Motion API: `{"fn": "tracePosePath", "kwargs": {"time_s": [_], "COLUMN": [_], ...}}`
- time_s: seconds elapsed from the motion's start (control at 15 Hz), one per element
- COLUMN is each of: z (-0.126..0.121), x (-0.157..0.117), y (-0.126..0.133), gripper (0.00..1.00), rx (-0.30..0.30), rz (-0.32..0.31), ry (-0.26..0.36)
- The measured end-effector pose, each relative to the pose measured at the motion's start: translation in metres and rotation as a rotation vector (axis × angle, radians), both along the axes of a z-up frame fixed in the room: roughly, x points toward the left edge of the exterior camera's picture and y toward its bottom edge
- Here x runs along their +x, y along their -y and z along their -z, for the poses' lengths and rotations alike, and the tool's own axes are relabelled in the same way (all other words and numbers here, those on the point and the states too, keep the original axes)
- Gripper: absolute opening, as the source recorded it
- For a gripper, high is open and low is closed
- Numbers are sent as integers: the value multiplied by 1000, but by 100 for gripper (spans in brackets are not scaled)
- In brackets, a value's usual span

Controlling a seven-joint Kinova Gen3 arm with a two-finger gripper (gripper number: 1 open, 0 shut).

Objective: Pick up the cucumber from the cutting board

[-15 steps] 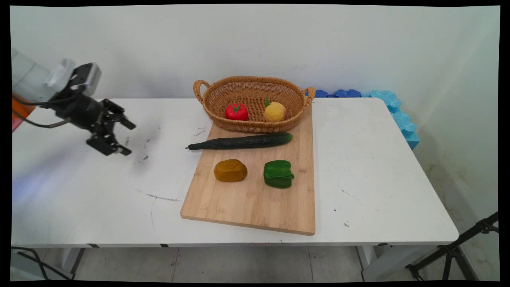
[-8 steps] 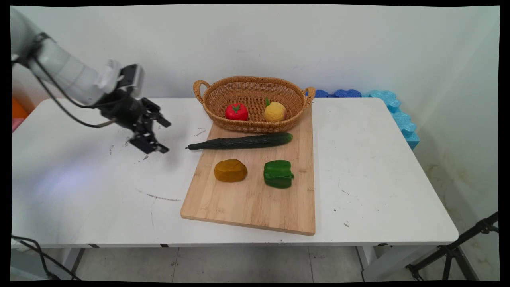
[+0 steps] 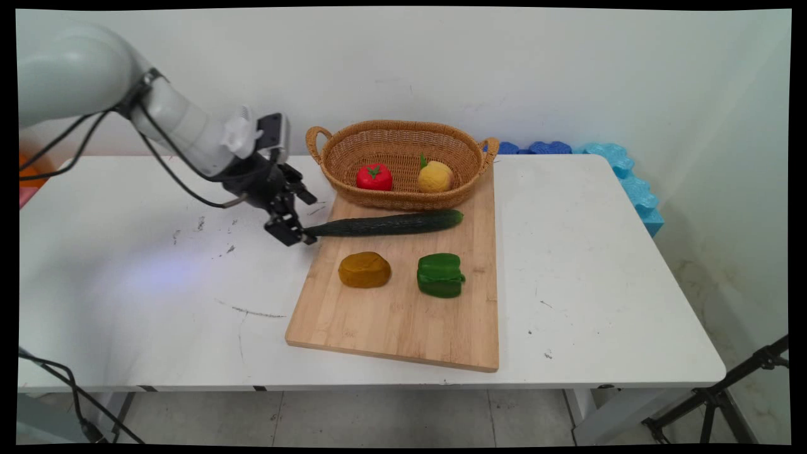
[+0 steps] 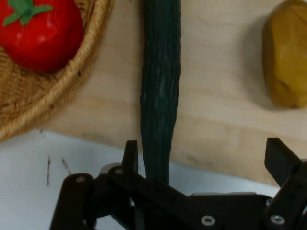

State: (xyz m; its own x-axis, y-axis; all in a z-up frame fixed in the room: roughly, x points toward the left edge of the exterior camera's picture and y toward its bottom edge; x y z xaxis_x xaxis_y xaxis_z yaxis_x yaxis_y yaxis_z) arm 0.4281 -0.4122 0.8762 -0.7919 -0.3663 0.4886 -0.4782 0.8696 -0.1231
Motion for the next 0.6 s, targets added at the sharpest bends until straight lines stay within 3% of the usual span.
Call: {"fn": "tracePosePath", "kwargs": {"time_s": [0.6], "z": [29], "x": [-37], "y": [32], "gripper": [100], "rx": [-5], "rz": [-6], "ry": [19]}}
